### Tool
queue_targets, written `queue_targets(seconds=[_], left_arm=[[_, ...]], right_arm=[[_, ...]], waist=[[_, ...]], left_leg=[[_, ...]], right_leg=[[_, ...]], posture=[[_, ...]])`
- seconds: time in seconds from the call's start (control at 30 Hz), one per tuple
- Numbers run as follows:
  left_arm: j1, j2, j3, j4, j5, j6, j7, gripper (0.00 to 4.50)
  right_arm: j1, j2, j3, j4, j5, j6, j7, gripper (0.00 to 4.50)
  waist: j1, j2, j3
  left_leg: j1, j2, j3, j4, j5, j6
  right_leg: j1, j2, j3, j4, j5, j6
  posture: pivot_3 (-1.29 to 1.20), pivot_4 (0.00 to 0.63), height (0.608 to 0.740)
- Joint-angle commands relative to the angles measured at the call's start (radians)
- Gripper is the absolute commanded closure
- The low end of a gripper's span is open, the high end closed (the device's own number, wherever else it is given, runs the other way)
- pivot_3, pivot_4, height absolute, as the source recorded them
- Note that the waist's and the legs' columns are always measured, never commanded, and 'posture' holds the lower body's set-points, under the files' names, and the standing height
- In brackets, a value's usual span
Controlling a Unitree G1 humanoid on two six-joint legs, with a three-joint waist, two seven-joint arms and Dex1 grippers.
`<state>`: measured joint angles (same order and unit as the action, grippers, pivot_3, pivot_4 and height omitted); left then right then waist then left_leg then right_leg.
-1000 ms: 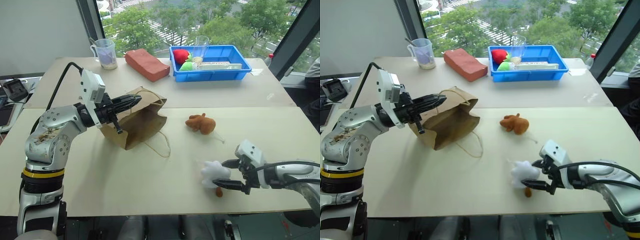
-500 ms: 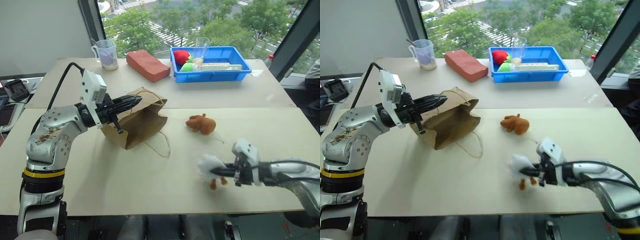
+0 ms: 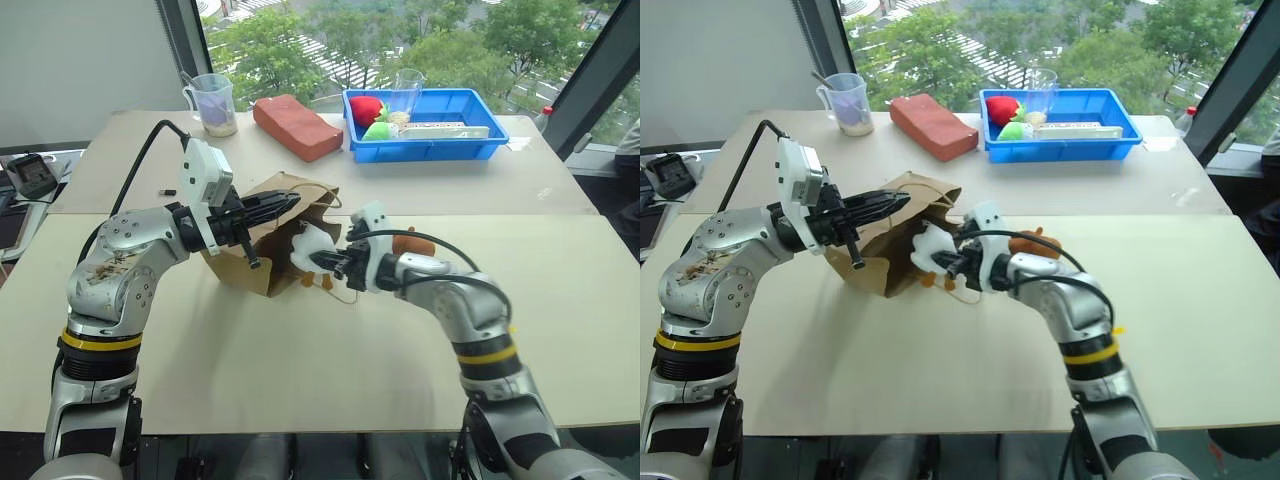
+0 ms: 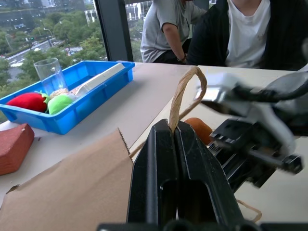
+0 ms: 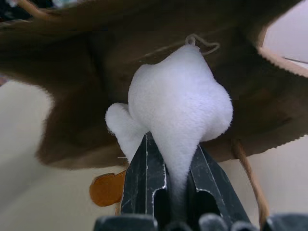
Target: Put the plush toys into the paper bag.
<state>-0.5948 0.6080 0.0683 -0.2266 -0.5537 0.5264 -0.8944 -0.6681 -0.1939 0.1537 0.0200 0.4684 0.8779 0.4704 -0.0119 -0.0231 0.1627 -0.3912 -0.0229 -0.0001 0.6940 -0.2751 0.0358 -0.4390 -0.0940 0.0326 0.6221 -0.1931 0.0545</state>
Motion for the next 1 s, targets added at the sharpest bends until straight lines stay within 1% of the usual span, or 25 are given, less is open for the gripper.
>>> queue_targets(seconds=[0.03,0.17,0.23,0.3,0.4,0.5,0.53,0.57,0.6,0.7,0.8,0.9,1.0], left_arm=[[-0.018,-0.001,0.006,-0.046,-0.019,-0.005,0.001,4.5],[-0.016,-0.001,0.002,-0.047,-0.017,-0.009,-0.007,4.5],[-0.017,-0.003,0.002,-0.046,-0.016,-0.011,-0.008,4.5],[-0.018,-0.003,0.002,-0.045,-0.014,-0.013,-0.008,4.5],[-0.015,-0.002,0.004,-0.044,-0.012,-0.017,-0.01,4.5],[-0.013,0.002,0.009,-0.039,-0.01,-0.021,-0.014,4.5],[-0.012,0.003,0.01,-0.037,-0.009,-0.022,-0.015,4.5],[-0.012,0.004,0.011,-0.036,-0.008,-0.022,-0.016,4.5],[-0.013,0.006,0.013,-0.032,-0.007,-0.024,-0.018,4.5],[-0.01,0.011,0.018,-0.025,-0.005,-0.029,-0.024,4.5],[-0.005,0.017,0.02,-0.025,-0.005,-0.031,-0.028,4.5],[-0.004,0.023,0.021,-0.023,-0.006,-0.032,-0.031,4.5],[-0.003,0.027,0.021,-0.019,-0.005,-0.035,-0.037,4.5]], right_arm=[[-0.069,0.057,0.017,0.105,-0.066,-0.106,-0.015,4.49],[-0.123,0.142,0.029,0.229,-0.112,-0.178,-0.011,4.49],[-0.14,0.187,0.005,0.265,-0.097,-0.198,-0.002,3.6],[-0.146,0.21,-0.015,0.283,-0.085,-0.208,0.007,2.94],[-0.137,0.213,-0.032,0.279,-0.088,-0.216,0.017,1.88],[-0.1,0.171,-0.063,0.2,-0.07,-0.197,0.033,0.91],[-0.088,0.156,-0.072,0.17,-0.063,-0.189,0.036,0.49],[-0.075,0.142,-0.081,0.14,-0.056,-0.181,0.039,0.19],[-0.048,0.106,-0.091,0.079,-0.047,-0.167,0.051,0.01],[0.044,-0.041,-0.099,-0.09,-0.04,-0.15,0.122,0.01],[0.116,-0.18,-0.119,-0.18,-0.045,-0.167,0.181,0.01],[0.156,-0.282,-0.135,-0.196,-0.081,-0.206,0.202,0.01],[0.169,-0.355,-0.155,-0.138,-0.135,-0.254,0.19,0.01]], waist=[[-0.005,0.0,0.0],[-0.016,0.0,0.0],[-0.021,0.0,0.0],[-0.024,0.0,0.0],[-0.024,0.0,0.0],[-0.024,0.0,0.0],[-0.023,0.0,0.0],[-0.023,0.0,0.0],[-0.023,0.0,0.0],[-0.022,0.0,0.0],[-0.022,0.0,0.0],[-0.024,0.0,0.0],[-0.025,0.0,0.0]], left_leg=[[0.0,0.0,0.0,0.0,0.0,0.0],[0.001,0.001,0.0,-0.001,0.0,0.0],[0.001,0.001,0.0,-0.001,0.0,0.0],[0.001,0.002,-0.001,-0.001,0.0,0.0],[0.001,0.002,-0.001,-0.001,0.0,0.0],[0.001,0.002,-0.002,-0.001,0.0,0.0],[0.001,0.002,-0.002,-0.001,0.0,0.0],[0.001,0.002,-0.002,-0.001,0.0,0.0],[0.001,0.002,-0.002,-0.001,0.0,0.0],[0.001,0.002,-0.002,-0.001,-0.001,0.001],[0.001,0.002,-0.001,-0.001,-0.001,0.001],[0.001,0.002,0.0,-0.001,-0.001,0.001],[0.002,0.002,0.001,-0.001,-0.001,0.002]], right_leg=[[0.0,0.001,0.0,0.0,0.0,0.0],[-0.001,0.002,0.0,0.002,0.0,0.0],[-0.001,0.002,0.0,0.003,0.0,0.0],[-0.001,0.002,0.0,0.004,0.0,0.0],[-0.001,0.002,0.0,0.004,0.0,0.0],[-0.001,0.001,0.0,0.003,0.0,0.0],[-0.001,0.001,0.0,0.003,0.0,0.0],[-0.001,0.001,-0.001,0.003,0.0,0.0],[-0.001,0.001,-0.001,0.003,0.0,0.0],[-0.001,0.001,-0.001,0.003,0.0,0.0],[-0.001,0.001,-0.001,0.002,0.0,0.0],[0.0,0.002,-0.001,0.002,0.0,0.0],[0.0,0.002,0.0,0.002,0.0,0.0]], posture=[[0.0,0.15,0.74],[0.0,0.15,0.74],[0.0,0.15,0.74],[0.0,0.15,0.74],[0.0,0.15,0.74],[0.0,0.15,0.74],[0.0,0.15,0.74],[0.0,0.15,0.74],[0.0,0.15,0.74],[0.0,0.15,0.74],[0.0,0.15,0.74],[0.0,0.15,0.74],[0.0,0.15,0.74]])
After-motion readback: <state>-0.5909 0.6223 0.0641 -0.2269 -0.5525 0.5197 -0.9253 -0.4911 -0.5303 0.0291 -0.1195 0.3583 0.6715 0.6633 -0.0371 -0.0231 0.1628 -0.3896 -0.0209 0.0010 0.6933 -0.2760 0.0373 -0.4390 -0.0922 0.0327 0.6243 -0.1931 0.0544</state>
